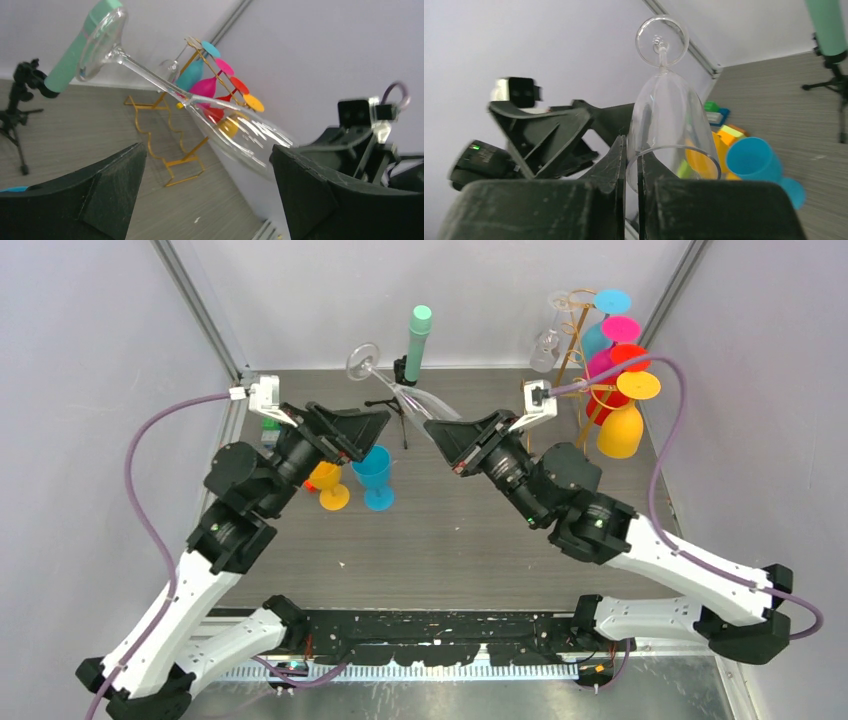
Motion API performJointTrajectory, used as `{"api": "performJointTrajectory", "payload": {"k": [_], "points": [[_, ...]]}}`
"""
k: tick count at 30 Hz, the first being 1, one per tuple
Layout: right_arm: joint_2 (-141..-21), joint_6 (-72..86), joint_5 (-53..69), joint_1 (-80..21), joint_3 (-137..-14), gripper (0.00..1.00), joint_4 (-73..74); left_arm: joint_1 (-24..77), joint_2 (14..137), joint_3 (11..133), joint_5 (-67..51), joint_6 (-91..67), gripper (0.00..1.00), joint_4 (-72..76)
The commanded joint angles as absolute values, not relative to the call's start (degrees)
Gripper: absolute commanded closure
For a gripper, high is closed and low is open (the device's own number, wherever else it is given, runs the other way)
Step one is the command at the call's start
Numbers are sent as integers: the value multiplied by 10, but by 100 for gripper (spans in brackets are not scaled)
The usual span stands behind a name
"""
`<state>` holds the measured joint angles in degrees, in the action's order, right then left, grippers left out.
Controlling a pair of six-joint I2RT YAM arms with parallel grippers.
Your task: Take the wine glass off the wine glass rack
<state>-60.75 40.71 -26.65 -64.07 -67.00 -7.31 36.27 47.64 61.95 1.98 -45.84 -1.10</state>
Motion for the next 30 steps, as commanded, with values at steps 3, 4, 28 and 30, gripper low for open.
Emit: {"api": "performJointTrajectory", "payload": {"k": [3,4,28,30], "points": [[-579,299,-275,-643,-802,100,227,364,430,692,-50,-263,0,-188],[-583,294,-277,-643,-833,100,256,364,423,686,-45,-254,0,-191],[-943,184,-83,-580,-1153,100,798,364,351,592,67,-223,0,-301],[-970,179,-52,-552,-1165,100,798,364,337,584,72,-223,0,-306]]}}
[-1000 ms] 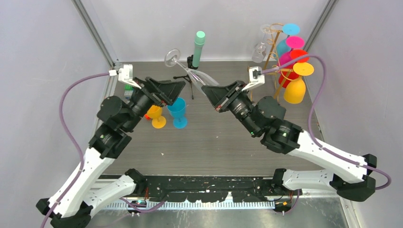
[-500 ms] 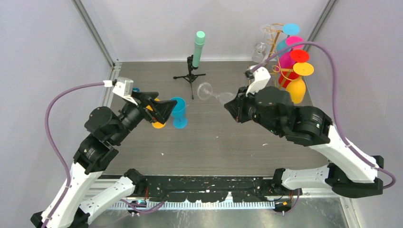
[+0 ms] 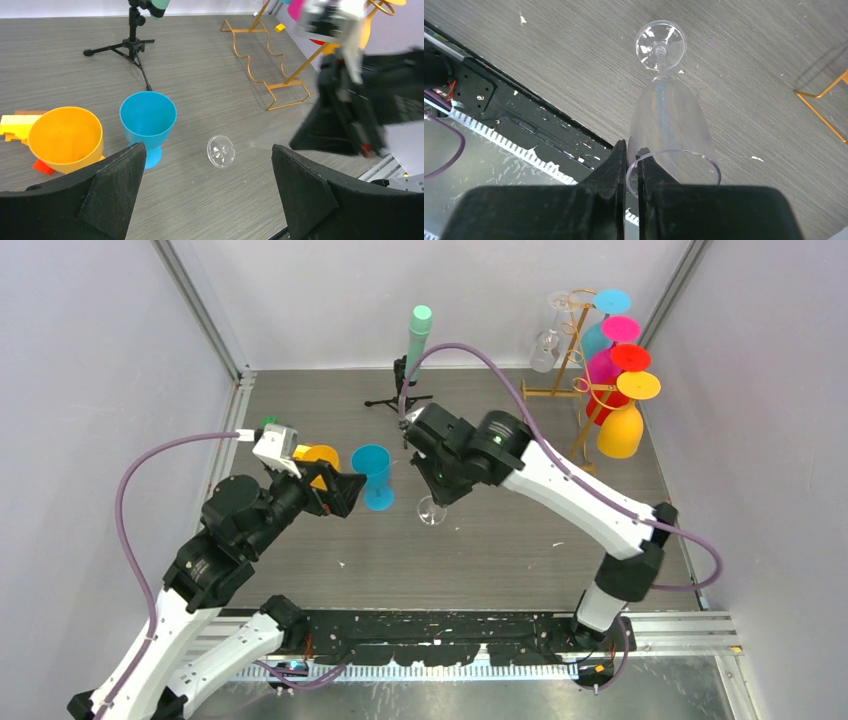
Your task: Take the wine glass off the wine glass rack
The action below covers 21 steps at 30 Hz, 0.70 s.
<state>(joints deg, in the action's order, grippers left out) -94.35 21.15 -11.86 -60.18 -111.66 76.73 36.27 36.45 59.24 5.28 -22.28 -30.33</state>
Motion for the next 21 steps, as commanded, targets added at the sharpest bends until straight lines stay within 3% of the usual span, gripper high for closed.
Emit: {"api": "performJointTrajectory", "payload": {"k": [1,21], "points": [[-987,176,-46,-545,-1171,100,795,364,329,580,75,-223,0,-308],[-1207,124,-48,-489,-1361,100,818,364,300,552,86,-211,0,-334]]}}
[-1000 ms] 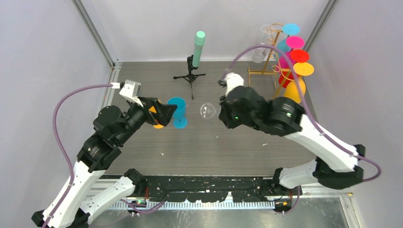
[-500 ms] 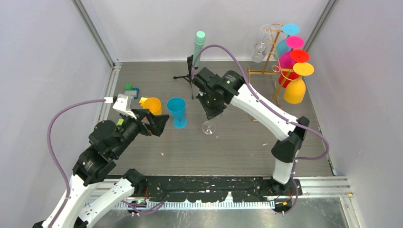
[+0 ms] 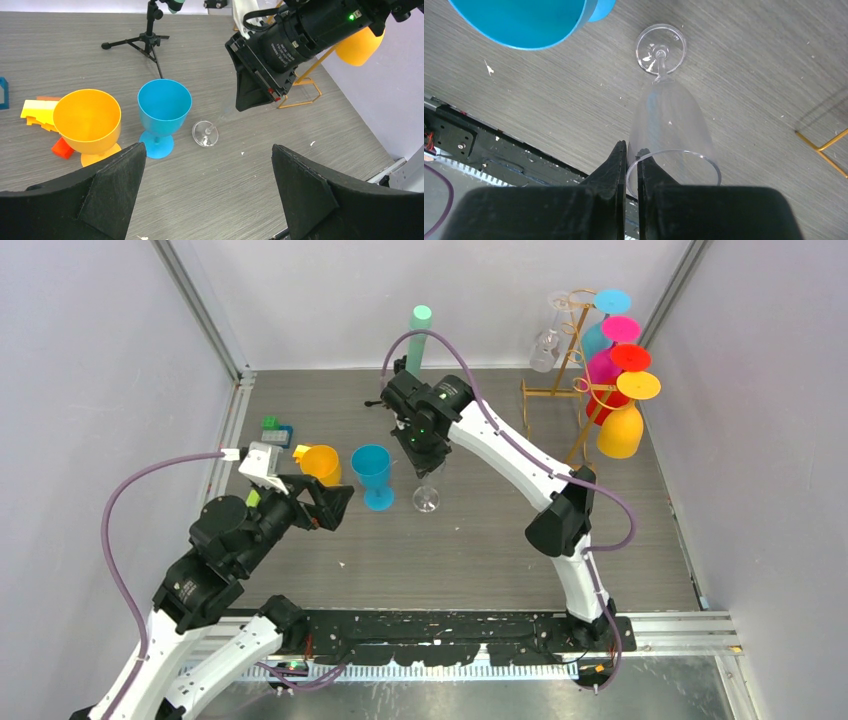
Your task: Take the wine glass off the wine glass rack
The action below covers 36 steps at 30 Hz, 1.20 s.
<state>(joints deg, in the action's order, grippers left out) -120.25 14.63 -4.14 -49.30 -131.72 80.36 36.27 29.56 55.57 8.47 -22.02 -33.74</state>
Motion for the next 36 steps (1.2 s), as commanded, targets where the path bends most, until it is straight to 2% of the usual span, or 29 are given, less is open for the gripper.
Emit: {"api": "performJointTrajectory", "payload": {"k": [1,9,18,23,31,36], "points": [[-1213,123,-53,-489,-1367,100,820,364,299,552,87,-211,0,-333],[-1244,121,-50,-478,-1402,97,821,364,310,558,91,-201,0,-344],[-1263,116,-37,-472,-1443,85,818,364,311,556,92,-203,0,-344],[-1269,114,-36,-471,-1460,71,823,364,311,558,92,-204,0,-345],[-1252,112,-36,-471,-1484,61,827,364,310,560,93,-207,0,-344],[-1227,114,-65,-471,-1490,59,806,364,311,563,97,-207,0,-344]]}}
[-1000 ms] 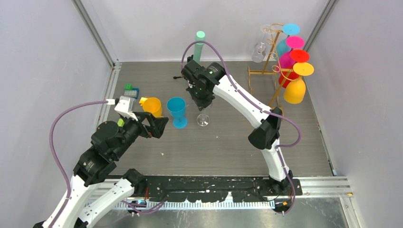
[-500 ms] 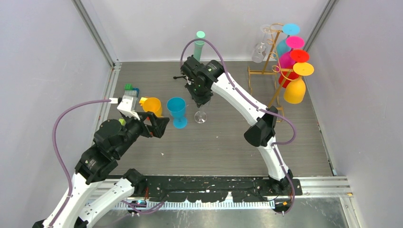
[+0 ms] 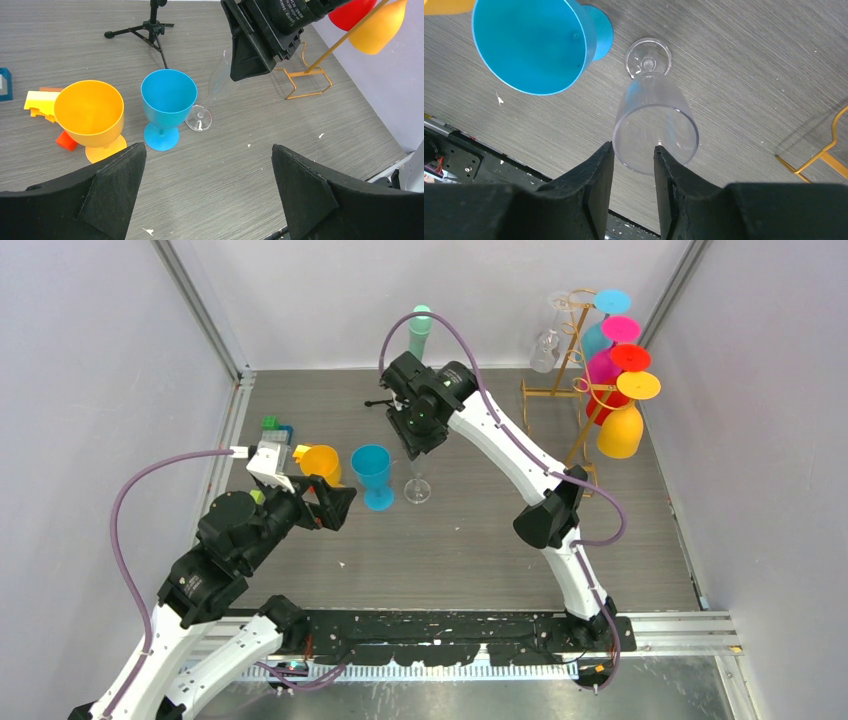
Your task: Take the wine glass off the wine glass rack
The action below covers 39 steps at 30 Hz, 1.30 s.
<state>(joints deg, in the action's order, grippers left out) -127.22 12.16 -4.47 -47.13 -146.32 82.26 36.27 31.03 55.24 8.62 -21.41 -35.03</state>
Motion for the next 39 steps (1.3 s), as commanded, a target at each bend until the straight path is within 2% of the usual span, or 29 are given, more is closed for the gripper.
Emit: {"api": "performJointTrajectory", "payload": {"k": [1,10,18,25,31,35,39], "points": [[-1218,115,-70,-472,-1489,59,796,364,311,563,101,-207,0,-344],[-1133,130,-93,-471,-1478,58,722,364,309,568,119,-205,0,-334],[-1051,109,-256,-450,-1449,53,679,364,313,565,124,-207,0,-326],[-1022,89,-297,-345,-1454,44,651,364,329,565,119,-207,0,-318],[-1006,87,-301,-248,-1481,44,625,365,336,563,115,-211,0,-319],[-961,111,-262,-140,-1459,41,649,365,334,559,107,-215,0,-315],[-886,157,-149,-15,-1378,36,658,364,333,554,101,-216,0,-308]]}}
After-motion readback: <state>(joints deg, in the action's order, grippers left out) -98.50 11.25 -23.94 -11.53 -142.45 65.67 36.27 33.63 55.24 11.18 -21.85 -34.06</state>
